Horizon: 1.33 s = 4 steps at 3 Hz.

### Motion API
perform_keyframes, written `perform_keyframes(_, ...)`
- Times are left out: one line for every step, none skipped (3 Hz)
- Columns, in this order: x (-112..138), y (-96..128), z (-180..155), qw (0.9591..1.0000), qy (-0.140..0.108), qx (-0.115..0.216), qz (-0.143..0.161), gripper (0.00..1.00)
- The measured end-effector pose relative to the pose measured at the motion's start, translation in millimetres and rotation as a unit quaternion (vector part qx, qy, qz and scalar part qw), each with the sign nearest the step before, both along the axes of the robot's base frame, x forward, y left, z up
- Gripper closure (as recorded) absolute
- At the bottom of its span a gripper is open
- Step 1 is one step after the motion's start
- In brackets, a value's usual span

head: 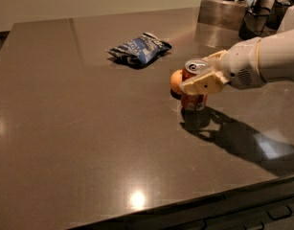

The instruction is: Move coke can near orange

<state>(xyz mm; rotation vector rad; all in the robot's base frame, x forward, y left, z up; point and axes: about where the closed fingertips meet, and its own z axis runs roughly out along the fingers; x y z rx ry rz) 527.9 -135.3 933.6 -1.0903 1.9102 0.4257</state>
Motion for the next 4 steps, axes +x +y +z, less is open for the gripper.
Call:
perform_keyframes(3,-7,-4,1.0,0.002,0.002,-0.008,0.43)
perform_keyframes(5,-15,-11,0.9998,0.008,0.006,-0.017,0.18)
perform_keyframes(5,-20,-15,0.9996,0.011,0.018,-0.021,0.0)
perform_keyframes(4,-21,-16,0.9995,0.011,0.02,-0.022,0.0)
